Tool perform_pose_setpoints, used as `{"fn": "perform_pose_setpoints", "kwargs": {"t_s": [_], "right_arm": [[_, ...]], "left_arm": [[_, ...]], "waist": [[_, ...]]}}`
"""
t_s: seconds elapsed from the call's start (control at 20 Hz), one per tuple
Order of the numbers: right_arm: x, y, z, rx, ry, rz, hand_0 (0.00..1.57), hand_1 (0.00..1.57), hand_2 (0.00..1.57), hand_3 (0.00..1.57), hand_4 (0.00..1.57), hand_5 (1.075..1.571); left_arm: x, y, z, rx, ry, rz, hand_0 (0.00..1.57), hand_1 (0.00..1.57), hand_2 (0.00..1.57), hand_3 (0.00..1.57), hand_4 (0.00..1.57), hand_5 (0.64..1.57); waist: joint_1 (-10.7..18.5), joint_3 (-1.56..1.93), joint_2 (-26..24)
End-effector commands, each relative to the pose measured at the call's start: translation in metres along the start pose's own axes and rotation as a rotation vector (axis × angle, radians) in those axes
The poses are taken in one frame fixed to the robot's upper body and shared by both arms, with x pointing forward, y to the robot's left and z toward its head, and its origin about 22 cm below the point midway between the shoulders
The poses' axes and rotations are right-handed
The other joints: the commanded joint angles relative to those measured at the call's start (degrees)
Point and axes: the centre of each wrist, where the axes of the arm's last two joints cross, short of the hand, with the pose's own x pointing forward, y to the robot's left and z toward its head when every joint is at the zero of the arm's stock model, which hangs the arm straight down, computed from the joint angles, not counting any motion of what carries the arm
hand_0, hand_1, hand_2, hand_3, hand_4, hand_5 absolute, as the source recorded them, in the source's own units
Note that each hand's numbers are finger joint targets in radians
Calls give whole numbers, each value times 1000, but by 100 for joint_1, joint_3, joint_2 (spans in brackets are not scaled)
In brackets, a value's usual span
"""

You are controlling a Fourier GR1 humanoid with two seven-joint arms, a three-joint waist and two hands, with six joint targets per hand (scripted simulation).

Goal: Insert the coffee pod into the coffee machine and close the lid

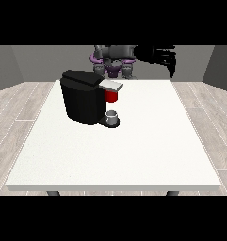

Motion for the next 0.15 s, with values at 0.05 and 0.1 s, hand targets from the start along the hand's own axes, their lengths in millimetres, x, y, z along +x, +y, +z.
{"fn": "perform_pose_setpoints", "kwargs": {"t_s": [0.05, 0.1], "right_arm": [[-18, 62, 24, 110, -47, -106, 0, 0, 0, 0, 263, 1571], [-32, 50, 29, 127, -27, -114, 0, 0, 0, 0, 259, 1571]], "left_arm": [[-27, 5, 26, 116, 81, 24, 0, 0, 0, 0, 266, 1571], [-29, 29, 39, 122, 91, 29, 0, 0, 0, 0, 266, 1571]], "waist": [[-642, -2, -434], [-784, -1, -498]]}}
